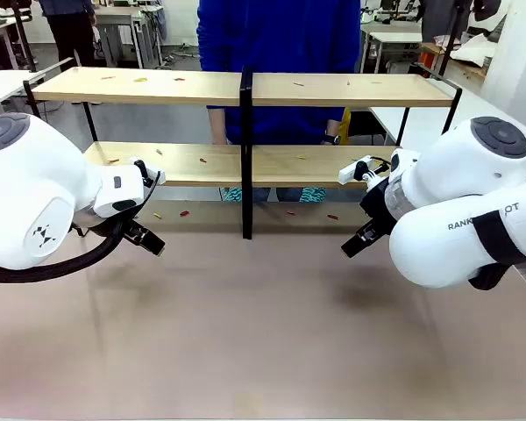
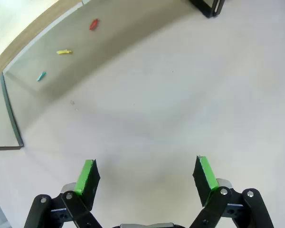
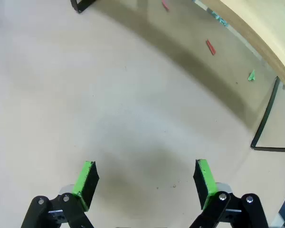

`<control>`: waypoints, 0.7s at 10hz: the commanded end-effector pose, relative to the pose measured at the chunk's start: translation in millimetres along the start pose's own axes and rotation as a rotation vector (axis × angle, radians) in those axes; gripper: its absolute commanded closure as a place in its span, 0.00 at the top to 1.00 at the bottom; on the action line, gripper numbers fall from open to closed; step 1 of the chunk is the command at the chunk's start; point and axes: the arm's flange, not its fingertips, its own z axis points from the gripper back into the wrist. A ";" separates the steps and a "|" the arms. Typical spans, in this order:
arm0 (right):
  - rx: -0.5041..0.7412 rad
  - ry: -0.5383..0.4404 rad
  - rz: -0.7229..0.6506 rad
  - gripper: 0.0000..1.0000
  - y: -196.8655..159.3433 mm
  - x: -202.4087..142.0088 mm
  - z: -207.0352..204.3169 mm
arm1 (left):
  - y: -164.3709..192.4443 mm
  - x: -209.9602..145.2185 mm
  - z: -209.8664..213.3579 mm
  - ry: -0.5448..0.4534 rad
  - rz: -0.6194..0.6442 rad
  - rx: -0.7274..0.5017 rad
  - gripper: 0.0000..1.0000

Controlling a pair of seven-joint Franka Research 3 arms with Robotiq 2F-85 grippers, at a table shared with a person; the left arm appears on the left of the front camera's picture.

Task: Clean the shelves.
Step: Pick up the Duster when the human hands it over.

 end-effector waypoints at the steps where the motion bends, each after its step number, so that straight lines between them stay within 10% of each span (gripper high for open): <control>1: 0.000 0.000 0.000 1.00 0.0 0.0 0.0 | 0.0 0.1 0.1 0.000 0.000 0.000 1.00; 7: 0.000 0.000 0.000 1.00 0.0 0.0 0.0 | 0.0 0.1 0.1 0.000 0.000 0.000 1.00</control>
